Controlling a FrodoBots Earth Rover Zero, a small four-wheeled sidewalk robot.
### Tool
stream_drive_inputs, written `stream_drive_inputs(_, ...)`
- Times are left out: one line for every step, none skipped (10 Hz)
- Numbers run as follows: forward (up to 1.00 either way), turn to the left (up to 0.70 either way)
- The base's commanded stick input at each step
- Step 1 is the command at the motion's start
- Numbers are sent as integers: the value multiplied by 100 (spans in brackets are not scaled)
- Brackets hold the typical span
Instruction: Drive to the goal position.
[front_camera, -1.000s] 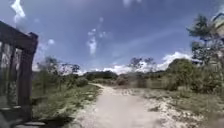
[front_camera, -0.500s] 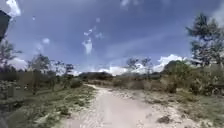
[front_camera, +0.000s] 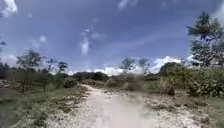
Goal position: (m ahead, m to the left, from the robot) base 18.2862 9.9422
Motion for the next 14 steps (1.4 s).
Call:
stream_drive_inputs(85, 4)
stream_drive_inputs(85, 4)
stream_drive_inputs(85, 4)
stream_drive_inputs(85, 4)
stream_drive_inputs(85, 4)
stream_drive_inputs(85, 6)
stream_drive_inputs(85, 38)
stream_drive_inputs(85, 38)
stream_drive_inputs(85, 38)
stream_drive_inputs(85, 38)
stream_drive_inputs(85, 38)
stream_drive_inputs(85, 38)
stream_drive_inputs(85, 38)
stream_drive_inputs(85, 35)
